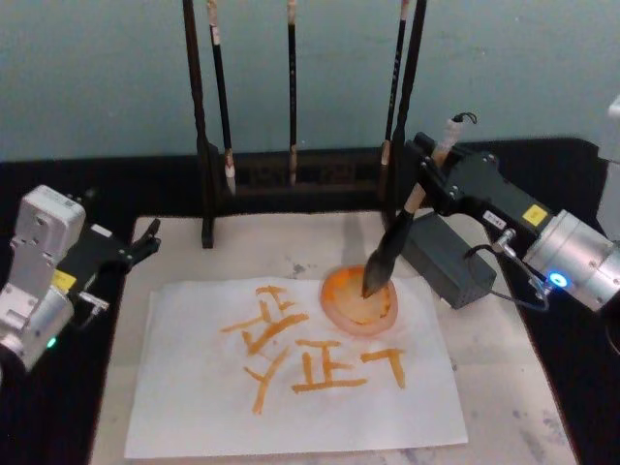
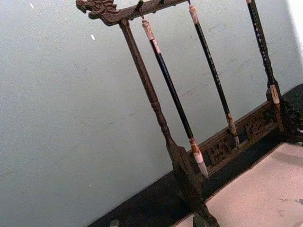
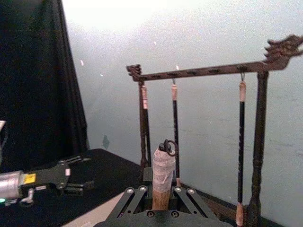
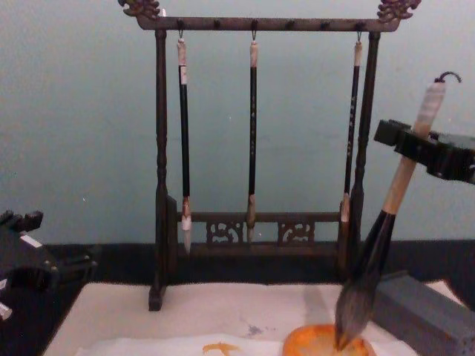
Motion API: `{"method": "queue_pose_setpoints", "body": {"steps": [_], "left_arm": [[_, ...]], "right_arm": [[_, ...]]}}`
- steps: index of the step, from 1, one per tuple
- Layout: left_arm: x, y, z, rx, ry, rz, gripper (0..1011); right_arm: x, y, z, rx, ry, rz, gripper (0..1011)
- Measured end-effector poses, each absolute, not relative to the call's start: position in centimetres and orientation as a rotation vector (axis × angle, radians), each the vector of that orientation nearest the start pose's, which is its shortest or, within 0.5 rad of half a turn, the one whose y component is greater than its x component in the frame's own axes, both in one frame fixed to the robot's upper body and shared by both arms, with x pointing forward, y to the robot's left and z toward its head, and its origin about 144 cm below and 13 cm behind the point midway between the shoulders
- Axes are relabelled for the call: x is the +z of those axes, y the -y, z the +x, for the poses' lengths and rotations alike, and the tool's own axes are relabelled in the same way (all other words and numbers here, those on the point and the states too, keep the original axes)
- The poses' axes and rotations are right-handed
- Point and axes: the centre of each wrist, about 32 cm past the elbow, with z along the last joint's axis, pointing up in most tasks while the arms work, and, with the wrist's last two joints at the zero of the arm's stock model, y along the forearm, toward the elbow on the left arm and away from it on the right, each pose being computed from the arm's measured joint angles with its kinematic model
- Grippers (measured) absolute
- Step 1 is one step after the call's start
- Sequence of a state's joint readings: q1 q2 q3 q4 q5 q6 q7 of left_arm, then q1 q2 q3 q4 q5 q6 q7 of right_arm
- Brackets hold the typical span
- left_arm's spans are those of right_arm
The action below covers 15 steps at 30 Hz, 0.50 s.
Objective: Pick up the brush from the inkstone, write on the paper, then place the brush back to its original position.
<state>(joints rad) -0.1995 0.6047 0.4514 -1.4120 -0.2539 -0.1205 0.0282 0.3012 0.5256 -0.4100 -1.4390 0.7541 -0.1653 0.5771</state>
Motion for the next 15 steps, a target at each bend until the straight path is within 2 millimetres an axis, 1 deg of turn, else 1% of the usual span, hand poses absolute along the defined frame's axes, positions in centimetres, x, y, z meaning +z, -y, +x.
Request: {"method": "queue_pose_setpoints", "body": {"steps": [6,15], "left_arm": [[114.0,-31.0,48.9,1.248,0.285,0.304,1010],[114.0,-31.0,48.9,1.248,0.285,0.304,1010]], "right_arm": [[119.2,29.1,51.0,-0.700,0.041,0.209,168],[119.4,29.7,49.2,-0.667,0.046,0.188,168]]}}
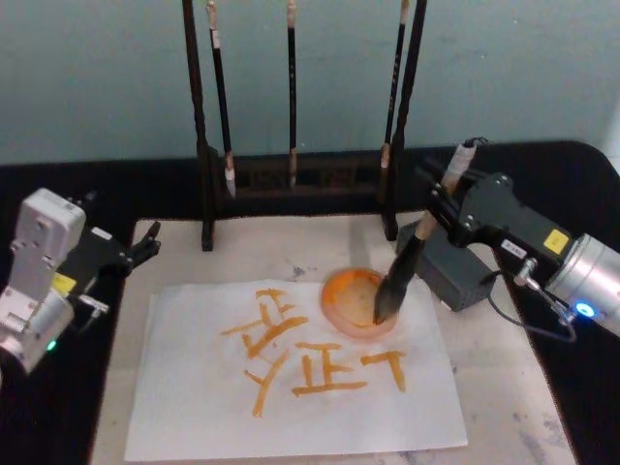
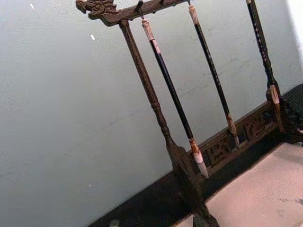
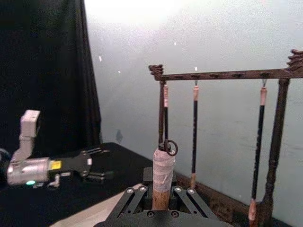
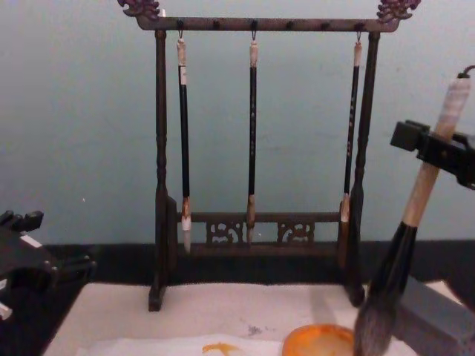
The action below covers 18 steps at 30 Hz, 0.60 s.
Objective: Pick up the brush from the inkstone, write on the paper, then place the brush back to its original position.
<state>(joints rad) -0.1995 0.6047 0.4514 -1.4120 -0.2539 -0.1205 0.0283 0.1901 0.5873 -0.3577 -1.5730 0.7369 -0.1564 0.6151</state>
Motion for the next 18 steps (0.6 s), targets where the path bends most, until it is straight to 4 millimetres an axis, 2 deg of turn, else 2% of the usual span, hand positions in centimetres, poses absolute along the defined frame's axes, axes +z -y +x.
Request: {"method": "queue_pose_setpoints", "body": {"steps": [18], "left_arm": [[114.0,-31.0,48.9,1.248,0.285,0.304,1010]], "right_arm": [[119.8,31.7,47.2,-0.615,0.013,0.138,168]]}}
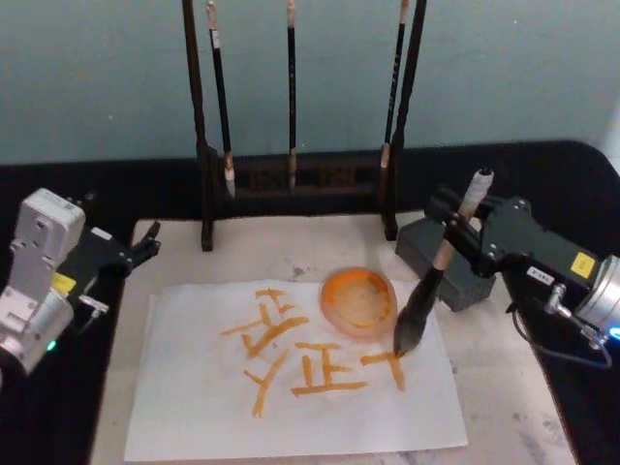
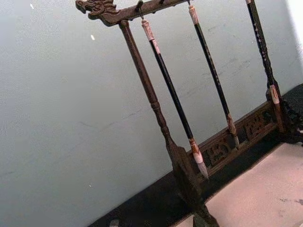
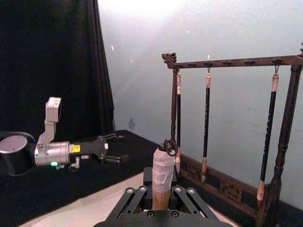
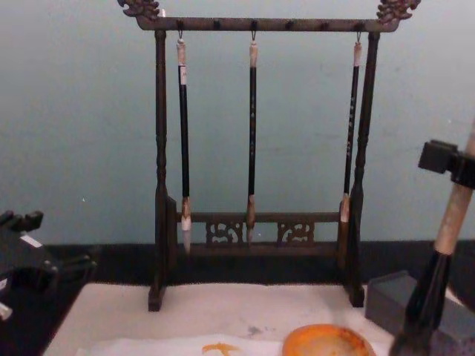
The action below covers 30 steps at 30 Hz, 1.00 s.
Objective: Pick up the brush from the inkstone, write on the paper, then place the brush back to its original position.
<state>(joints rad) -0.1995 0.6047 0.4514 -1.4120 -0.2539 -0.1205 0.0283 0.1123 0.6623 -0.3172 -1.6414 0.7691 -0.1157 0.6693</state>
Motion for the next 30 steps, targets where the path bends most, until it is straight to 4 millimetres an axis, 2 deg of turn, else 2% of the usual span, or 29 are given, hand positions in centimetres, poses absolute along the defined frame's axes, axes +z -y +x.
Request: {"method": "queue_pose_setpoints", "body": {"steps": [30], "left_arm": [[113.98,-30.97,48.86,1.248,0.285,0.305,1010]], "right_arm": [[119.11,31.69,46.69,-0.602,0.005,0.100,168]]}}
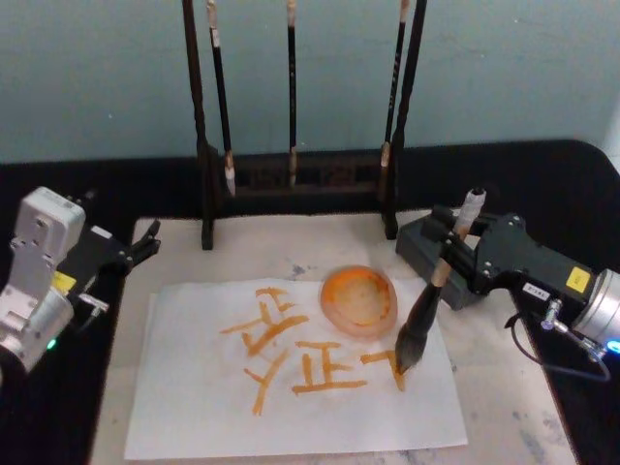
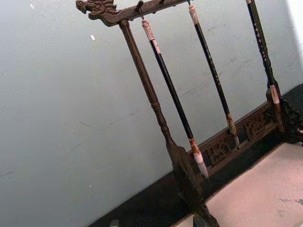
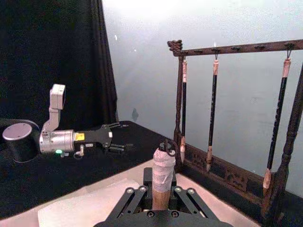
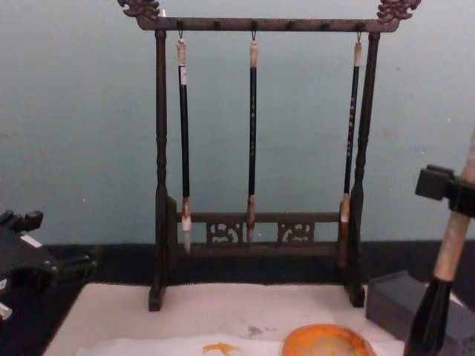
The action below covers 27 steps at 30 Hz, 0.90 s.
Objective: Pick up the brush from the inkstone, write on the paper, then place the brush back to its original position.
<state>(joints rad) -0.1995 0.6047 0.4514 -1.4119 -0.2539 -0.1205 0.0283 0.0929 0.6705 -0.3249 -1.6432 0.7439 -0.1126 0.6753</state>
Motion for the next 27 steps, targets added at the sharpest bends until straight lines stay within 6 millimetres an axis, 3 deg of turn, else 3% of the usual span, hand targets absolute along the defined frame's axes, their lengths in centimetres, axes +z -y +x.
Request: {"method": "queue_pose_setpoints", "body": {"steps": [27], "left_arm": [[113.98,-30.97,48.86,1.248,0.285,0.304,1010]], "right_arm": [[118.96,32.24,46.27,-0.631,0.039,0.068,168]]}}
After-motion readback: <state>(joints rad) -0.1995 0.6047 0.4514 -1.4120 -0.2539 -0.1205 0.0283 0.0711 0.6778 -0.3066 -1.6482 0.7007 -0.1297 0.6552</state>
